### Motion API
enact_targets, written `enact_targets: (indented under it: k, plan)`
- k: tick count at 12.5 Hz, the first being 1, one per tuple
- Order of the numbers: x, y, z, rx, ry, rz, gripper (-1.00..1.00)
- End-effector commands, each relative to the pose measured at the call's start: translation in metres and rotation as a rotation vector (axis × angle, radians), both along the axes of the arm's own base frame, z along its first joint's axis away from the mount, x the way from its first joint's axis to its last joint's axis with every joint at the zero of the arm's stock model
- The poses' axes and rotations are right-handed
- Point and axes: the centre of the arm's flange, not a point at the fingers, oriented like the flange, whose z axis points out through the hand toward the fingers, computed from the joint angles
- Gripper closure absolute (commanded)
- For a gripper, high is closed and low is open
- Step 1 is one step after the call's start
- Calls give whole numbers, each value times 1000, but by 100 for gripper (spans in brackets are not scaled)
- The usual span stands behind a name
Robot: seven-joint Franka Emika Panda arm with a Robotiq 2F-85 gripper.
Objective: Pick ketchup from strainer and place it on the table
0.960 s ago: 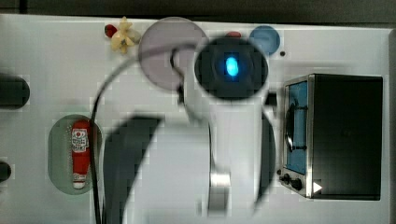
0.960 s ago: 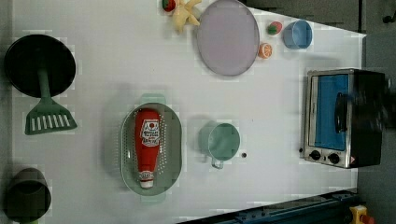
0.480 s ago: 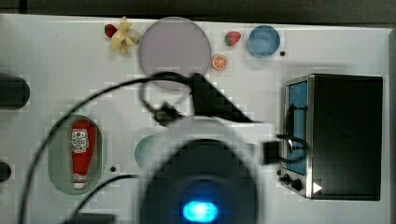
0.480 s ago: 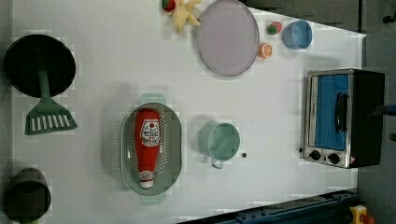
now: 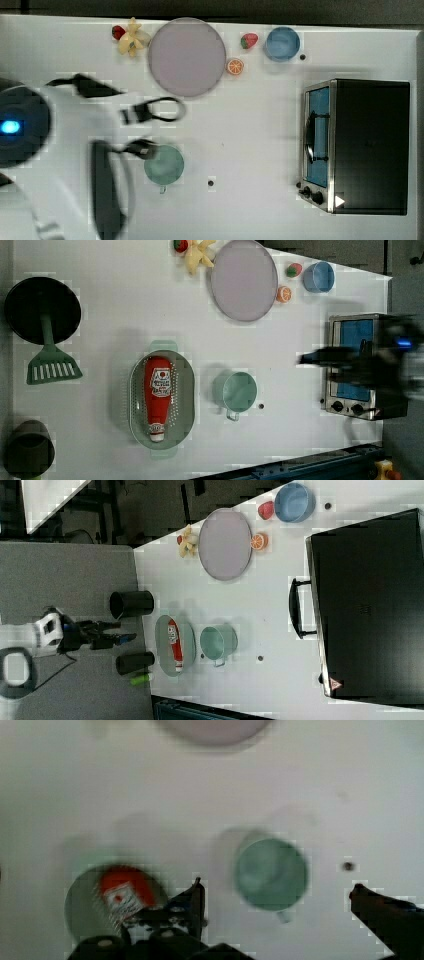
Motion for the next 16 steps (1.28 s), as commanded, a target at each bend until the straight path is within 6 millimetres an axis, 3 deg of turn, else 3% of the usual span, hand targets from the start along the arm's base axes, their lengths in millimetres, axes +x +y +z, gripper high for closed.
enact_targets:
  k: [1,4,7,16]
  plan:
    - [-26,65,-8,20,-29,18,-100]
    - [-48,123,-52,62,-35,134,-100]
    - [-67,153,-112,115,-30,201,-100]
    - [-76,169,-260,158,-46,218,-100]
